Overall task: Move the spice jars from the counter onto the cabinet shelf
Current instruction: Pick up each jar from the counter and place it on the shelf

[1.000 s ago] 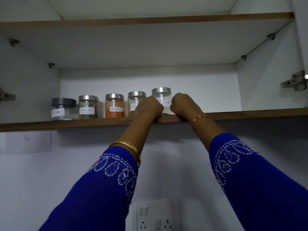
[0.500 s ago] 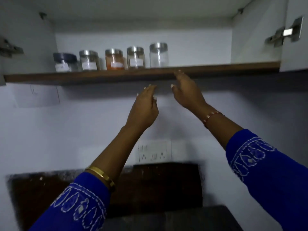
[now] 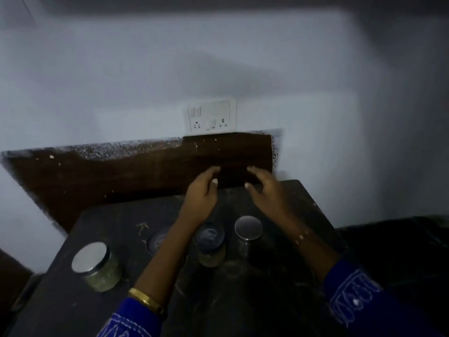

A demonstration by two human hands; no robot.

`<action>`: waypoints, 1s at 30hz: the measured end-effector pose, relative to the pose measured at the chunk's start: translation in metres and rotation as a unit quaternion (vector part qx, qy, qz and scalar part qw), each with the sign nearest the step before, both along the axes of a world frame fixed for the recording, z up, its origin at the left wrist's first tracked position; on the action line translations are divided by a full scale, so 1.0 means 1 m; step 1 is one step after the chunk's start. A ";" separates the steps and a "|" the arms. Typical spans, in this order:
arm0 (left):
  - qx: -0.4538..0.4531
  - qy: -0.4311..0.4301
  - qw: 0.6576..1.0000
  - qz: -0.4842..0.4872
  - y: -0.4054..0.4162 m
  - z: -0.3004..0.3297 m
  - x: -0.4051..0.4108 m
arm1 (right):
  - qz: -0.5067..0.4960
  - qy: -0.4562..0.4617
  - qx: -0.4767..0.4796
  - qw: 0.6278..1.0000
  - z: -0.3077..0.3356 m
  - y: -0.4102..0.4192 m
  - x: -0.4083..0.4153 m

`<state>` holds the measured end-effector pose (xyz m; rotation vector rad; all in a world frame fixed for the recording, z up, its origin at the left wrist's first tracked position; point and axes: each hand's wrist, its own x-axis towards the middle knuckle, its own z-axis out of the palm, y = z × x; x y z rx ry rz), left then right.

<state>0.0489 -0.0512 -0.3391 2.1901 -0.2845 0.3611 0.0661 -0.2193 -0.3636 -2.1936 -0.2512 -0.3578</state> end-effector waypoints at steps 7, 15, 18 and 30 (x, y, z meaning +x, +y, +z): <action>-0.038 0.177 0.983 0.003 -0.019 -0.090 -0.037 | 0.011 0.207 -0.109 0.972 -0.098 -0.003 -0.023; -0.074 0.245 0.967 0.004 -0.034 -0.111 -0.044 | 0.018 0.198 -0.139 0.970 -0.111 -0.003 -0.019; -0.091 0.253 0.963 0.016 -0.029 -0.105 -0.045 | -0.022 0.210 -0.014 0.977 -0.107 -0.005 -0.026; -0.452 0.428 0.779 -0.081 -0.041 -0.054 -0.057 | -0.018 0.216 0.520 0.826 -0.050 -0.035 -0.049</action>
